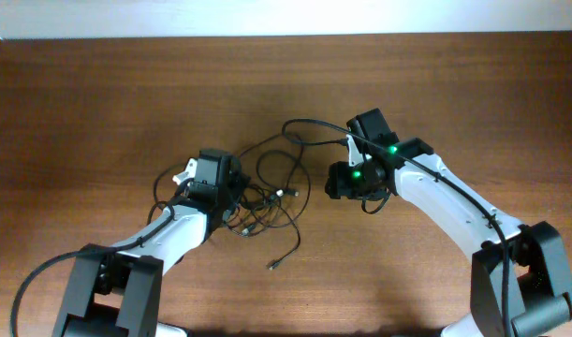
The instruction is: Untangle cables
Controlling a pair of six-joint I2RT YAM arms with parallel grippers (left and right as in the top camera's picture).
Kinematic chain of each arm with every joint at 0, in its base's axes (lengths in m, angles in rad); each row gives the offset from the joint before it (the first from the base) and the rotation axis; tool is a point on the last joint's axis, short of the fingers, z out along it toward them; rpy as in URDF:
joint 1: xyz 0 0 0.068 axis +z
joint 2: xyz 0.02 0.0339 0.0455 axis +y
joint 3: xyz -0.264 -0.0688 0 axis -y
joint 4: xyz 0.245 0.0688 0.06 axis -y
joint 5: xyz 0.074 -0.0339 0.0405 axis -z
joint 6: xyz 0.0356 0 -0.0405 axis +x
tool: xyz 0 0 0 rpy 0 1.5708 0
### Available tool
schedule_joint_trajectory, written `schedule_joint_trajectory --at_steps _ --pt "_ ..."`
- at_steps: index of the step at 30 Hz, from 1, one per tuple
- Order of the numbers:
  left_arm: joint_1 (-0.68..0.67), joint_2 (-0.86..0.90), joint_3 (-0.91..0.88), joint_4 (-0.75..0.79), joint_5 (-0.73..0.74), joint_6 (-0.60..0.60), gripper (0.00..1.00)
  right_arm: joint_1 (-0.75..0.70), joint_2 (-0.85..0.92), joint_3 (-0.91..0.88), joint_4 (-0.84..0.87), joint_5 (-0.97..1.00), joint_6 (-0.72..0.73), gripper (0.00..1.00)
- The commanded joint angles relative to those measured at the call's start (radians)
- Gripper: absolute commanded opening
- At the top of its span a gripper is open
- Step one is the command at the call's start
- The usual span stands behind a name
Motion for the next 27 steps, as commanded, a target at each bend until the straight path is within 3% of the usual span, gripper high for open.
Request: schedule_joint_trajectory --at_steps 1,5,6,7,9,10,12,13,14,17,21,23,27 --pt "0.005 0.016 -0.019 0.014 -0.117 -0.003 0.57 0.003 0.002 0.003 0.000 0.008 -0.007 0.59" --pt "0.004 0.021 -0.019 0.082 -0.102 -0.003 0.57 0.003 0.002 0.003 0.000 0.008 -0.007 0.59" --pt "0.004 0.036 -0.019 0.082 -0.100 -0.003 0.51 0.003 0.002 0.003 0.000 0.008 -0.007 0.59" --pt "0.004 0.085 -0.019 0.097 -0.060 -0.003 0.36 0.003 0.002 0.003 0.000 0.008 -0.007 0.59" --pt "0.004 0.161 -0.019 0.149 0.021 -0.004 0.21 0.003 0.002 0.003 0.000 0.008 -0.007 0.59" --pt "0.004 0.180 -0.019 0.142 0.021 -0.003 0.19 0.003 0.002 0.003 0.000 0.008 -0.007 0.60" --pt "0.004 0.208 -0.019 0.121 0.013 -0.003 0.34 0.003 0.002 0.003 0.000 0.008 -0.007 0.59" --pt "0.004 0.214 -0.019 0.115 0.014 -0.003 0.11 0.003 0.002 0.003 0.000 0.008 -0.007 0.59" --pt "0.005 0.213 -0.019 0.136 0.039 -0.003 0.00 0.003 0.002 0.003 0.000 0.008 -0.007 0.59" --pt "0.046 0.164 -0.018 0.263 0.164 0.120 0.00 0.003 0.002 0.003 -0.019 0.008 -0.007 0.59" --pt "0.140 -0.179 -0.018 0.242 0.376 0.246 0.00 0.003 0.002 0.003 -0.018 -0.018 -0.008 0.59" --pt "0.139 -0.373 -0.018 0.157 0.382 0.246 0.00 0.003 0.002 0.002 -0.009 -0.148 -0.012 0.59" --pt "0.140 -0.508 -0.018 -0.023 0.362 0.299 0.00 0.003 0.002 0.003 0.161 -0.629 -0.195 0.59"
